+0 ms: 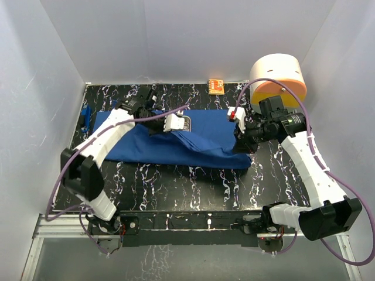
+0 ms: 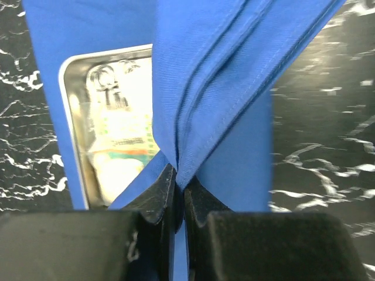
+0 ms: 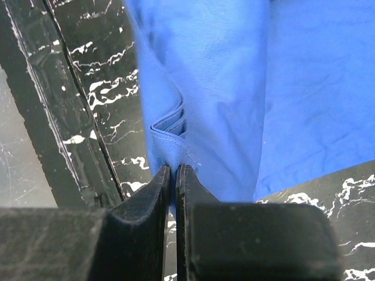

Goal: Open and lay out the surgical kit
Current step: Open the surgical kit at the center of the board.

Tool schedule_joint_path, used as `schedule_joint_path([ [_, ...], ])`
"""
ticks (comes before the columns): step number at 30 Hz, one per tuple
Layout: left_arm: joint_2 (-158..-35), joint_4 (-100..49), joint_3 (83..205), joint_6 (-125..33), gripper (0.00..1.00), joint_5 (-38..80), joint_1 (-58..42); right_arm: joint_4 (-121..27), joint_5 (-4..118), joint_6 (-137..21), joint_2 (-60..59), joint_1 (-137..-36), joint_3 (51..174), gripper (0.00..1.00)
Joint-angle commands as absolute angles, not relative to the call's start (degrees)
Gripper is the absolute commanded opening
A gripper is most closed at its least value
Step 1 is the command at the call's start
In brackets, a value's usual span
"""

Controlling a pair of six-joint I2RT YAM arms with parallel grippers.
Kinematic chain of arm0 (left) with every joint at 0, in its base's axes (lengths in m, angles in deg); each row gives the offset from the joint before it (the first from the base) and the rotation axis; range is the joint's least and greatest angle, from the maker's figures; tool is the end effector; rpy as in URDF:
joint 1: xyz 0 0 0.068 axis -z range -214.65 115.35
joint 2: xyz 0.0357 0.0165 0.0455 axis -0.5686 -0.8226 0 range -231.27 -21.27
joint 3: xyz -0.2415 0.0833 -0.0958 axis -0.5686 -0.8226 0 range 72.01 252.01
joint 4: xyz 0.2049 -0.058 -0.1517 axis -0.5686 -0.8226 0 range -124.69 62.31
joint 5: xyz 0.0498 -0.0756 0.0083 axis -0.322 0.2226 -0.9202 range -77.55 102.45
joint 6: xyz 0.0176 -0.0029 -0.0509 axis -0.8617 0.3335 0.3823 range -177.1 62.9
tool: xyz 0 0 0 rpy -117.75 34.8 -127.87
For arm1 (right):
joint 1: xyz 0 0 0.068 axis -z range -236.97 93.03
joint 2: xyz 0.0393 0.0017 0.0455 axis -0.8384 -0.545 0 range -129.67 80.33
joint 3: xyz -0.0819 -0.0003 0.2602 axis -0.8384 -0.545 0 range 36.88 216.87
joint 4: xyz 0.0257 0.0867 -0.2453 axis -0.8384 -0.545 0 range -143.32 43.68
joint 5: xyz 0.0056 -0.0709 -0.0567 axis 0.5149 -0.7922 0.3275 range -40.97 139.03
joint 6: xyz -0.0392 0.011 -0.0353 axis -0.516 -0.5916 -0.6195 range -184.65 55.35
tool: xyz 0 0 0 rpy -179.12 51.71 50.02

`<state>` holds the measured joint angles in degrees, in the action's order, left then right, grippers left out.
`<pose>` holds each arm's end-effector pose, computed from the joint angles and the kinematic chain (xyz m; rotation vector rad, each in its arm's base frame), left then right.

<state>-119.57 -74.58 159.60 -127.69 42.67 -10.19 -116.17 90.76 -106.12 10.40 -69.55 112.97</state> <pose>0.3258 -0.1679 0.2998 1.9023 1.4855 -0.3238 0.2009 0.0690 0.3572 -1.2939 2.0615 0.7532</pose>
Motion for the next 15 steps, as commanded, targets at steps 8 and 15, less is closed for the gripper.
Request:
schedule_joint_path([
  [8,-97.84,-93.29,145.96,-106.77,0.06,39.66,5.11,-120.24,83.00,-106.99,17.76,-69.19,107.89,0.00],
  [15,-91.48,-98.65,140.88,-102.78,0.11,47.30,6.25,-121.11,80.48,-105.20,24.52,-69.19,103.64,0.00],
])
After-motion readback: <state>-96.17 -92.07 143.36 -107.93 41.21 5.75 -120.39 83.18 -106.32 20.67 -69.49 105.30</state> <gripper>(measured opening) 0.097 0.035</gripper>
